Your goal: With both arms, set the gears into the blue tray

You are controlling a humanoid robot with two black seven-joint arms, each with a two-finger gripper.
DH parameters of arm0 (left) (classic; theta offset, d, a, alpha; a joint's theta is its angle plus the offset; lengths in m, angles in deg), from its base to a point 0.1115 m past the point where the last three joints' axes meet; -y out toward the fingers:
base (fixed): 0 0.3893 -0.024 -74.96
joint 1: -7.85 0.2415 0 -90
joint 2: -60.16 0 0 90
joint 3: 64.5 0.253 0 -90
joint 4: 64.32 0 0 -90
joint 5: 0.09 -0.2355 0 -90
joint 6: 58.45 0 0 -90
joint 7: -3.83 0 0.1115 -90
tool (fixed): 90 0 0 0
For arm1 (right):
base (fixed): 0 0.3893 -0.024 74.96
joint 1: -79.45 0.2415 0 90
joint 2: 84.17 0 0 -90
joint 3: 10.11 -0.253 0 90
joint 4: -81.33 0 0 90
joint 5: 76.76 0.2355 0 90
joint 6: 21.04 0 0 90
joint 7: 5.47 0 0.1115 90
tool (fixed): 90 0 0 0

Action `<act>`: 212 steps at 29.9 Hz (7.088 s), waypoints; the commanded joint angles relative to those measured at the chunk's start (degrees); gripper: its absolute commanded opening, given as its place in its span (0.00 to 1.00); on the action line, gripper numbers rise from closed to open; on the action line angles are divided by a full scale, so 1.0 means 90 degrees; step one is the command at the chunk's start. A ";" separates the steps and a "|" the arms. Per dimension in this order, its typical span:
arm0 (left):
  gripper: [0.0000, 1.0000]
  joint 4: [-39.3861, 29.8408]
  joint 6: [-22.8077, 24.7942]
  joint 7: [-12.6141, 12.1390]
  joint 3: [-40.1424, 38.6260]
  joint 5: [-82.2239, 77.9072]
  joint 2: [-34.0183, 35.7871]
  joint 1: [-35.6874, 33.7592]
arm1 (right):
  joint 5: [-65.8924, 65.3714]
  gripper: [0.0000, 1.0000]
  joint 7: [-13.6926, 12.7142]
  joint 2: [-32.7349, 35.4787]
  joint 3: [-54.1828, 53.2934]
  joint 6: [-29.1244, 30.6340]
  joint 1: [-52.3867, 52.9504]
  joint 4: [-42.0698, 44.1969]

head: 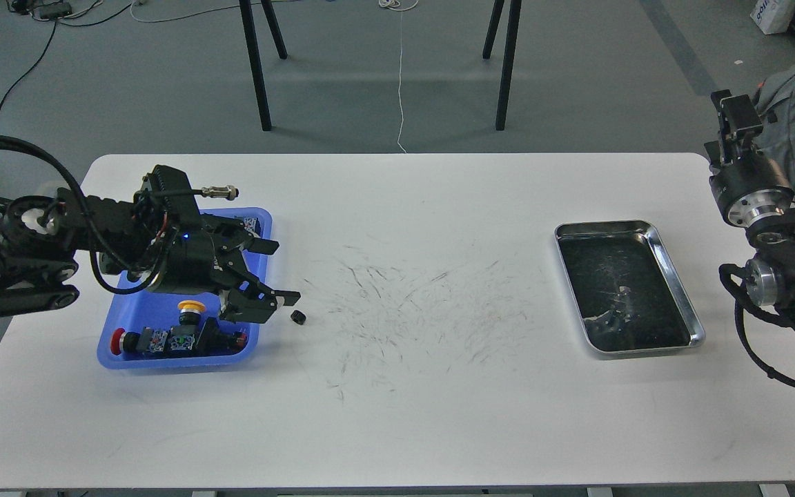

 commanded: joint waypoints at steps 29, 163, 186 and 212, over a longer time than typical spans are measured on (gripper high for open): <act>0.73 0.1597 -0.0561 0.0000 0.1428 -0.1006 -0.1913 0.0043 | -0.0079 0.95 0.0000 -0.0070 0.0087 -0.0041 0.0039 0.0026; 0.11 0.3306 -0.0737 0.0000 0.1418 -0.1045 -0.2753 0.1234 | -0.0098 0.95 0.0000 -0.0890 -0.0264 0.0174 -0.0547 0.0211; 0.11 0.3140 -0.0395 0.0000 -0.0495 -0.0060 -0.1173 0.1117 | -0.0098 0.95 0.0000 -0.0890 -0.0255 0.0145 -0.0518 0.0211; 0.12 0.1783 0.0045 0.0000 -0.2136 0.2607 0.1280 0.3313 | -0.0166 0.95 0.0000 -0.1007 -0.0167 0.0145 -0.0459 0.0211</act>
